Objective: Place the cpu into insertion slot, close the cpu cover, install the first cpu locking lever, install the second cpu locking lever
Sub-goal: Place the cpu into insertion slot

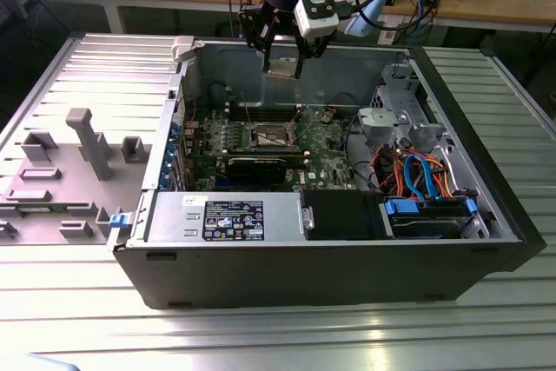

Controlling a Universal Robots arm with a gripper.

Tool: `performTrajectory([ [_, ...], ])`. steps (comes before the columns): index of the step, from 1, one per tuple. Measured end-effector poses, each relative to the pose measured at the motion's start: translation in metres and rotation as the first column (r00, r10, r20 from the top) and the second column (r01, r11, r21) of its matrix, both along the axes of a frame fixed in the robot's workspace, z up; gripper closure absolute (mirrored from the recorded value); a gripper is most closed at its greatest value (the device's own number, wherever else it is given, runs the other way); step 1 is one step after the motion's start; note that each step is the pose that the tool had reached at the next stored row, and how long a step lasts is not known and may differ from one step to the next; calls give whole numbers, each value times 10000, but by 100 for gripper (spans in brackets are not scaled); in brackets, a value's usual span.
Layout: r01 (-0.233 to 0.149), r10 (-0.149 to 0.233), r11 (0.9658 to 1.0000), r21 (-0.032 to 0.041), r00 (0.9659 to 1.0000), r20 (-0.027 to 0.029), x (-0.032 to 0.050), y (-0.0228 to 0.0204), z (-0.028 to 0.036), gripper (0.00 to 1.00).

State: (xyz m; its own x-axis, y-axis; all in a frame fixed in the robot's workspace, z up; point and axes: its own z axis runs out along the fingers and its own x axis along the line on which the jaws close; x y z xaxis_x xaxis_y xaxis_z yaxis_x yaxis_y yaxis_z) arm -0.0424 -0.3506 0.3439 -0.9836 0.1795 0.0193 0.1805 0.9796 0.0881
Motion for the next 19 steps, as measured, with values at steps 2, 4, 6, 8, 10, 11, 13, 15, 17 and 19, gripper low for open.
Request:
performTrajectory([
  [2, 25, -25, 10000, 0, 10000, 0, 0, 0, 0, 45],
  [4, 42, -42, 10000, 0, 10000, 0, 0, 0, 0, 45],
  [6, 59, -59, 10000, 0, 10000, 0, 0, 0, 0, 45],
  [8, 89, -89, 10000, 0, 10000, 0, 0, 0, 0, 45],
  [10, 119, -119, 9999, 0, 9999, 0, 0, 0, 0, 45],
  [11, 126, -126, 9999, 0, 9999, 0, 0, 0, 0, 45],
  [13, 145, -145, 9999, 0, 9999, 0, 0, 0, 0, 45],
  [15, 162, -162, 9999, 0, 9999, 1, 0, 0, 0, 45],
  [17, 190, -190, 9998, 0, 9998, 0, 0, 0, 0, 45],
  [19, 204, -204, 9998, -1, 9998, 0, 0, 0, 0, 45],
])
